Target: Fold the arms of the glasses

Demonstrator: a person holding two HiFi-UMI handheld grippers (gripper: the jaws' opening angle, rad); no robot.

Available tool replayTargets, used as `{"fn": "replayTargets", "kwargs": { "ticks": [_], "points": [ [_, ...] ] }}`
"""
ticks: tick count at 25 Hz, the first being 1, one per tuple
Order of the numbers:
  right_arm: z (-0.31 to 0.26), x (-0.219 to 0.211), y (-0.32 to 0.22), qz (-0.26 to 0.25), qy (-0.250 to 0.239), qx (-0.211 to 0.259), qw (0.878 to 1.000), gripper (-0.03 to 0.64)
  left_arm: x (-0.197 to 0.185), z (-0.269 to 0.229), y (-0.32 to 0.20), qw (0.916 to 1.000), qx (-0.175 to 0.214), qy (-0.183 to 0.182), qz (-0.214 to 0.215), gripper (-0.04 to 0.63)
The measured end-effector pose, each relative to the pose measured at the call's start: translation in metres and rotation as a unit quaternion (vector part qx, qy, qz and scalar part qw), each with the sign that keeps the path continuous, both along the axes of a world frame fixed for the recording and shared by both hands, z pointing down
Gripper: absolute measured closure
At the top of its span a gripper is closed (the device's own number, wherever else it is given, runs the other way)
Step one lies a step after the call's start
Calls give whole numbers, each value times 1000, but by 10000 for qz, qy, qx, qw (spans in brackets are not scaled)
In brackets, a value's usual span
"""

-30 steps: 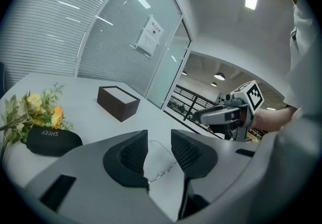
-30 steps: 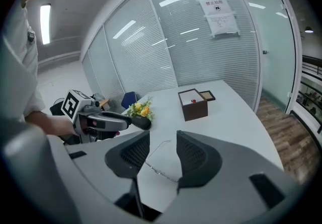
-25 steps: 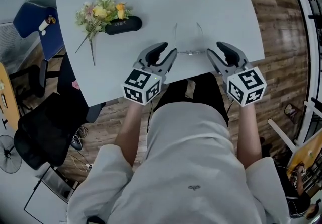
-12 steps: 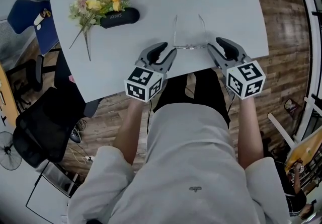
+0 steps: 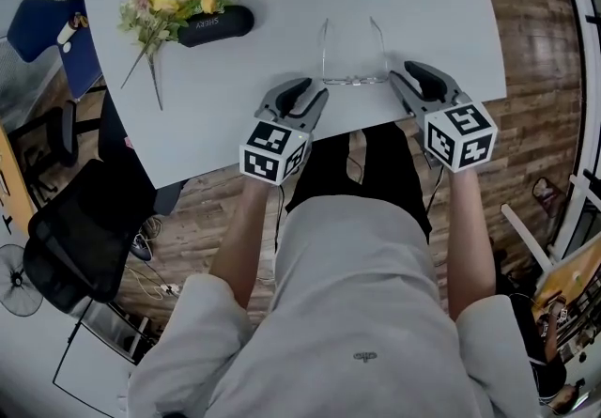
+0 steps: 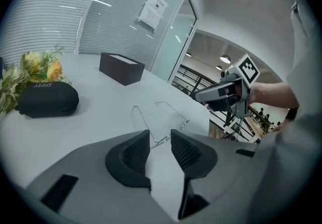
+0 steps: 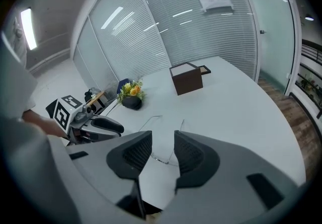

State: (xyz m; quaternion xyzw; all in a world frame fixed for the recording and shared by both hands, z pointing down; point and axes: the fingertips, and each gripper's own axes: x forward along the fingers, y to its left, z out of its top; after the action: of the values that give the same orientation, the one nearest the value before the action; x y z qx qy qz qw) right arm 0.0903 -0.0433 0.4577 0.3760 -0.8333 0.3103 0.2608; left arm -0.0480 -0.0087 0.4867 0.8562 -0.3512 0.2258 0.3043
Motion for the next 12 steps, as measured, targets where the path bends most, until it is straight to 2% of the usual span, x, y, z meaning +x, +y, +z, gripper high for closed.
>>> {"fn": "replayTargets", "kwargs": {
  "ticks": [12],
  "points": [
    [26,0,-5,-184,73,-283,9994,485,4,31,3,9988,-12,-431,218,466]
  ]
}}
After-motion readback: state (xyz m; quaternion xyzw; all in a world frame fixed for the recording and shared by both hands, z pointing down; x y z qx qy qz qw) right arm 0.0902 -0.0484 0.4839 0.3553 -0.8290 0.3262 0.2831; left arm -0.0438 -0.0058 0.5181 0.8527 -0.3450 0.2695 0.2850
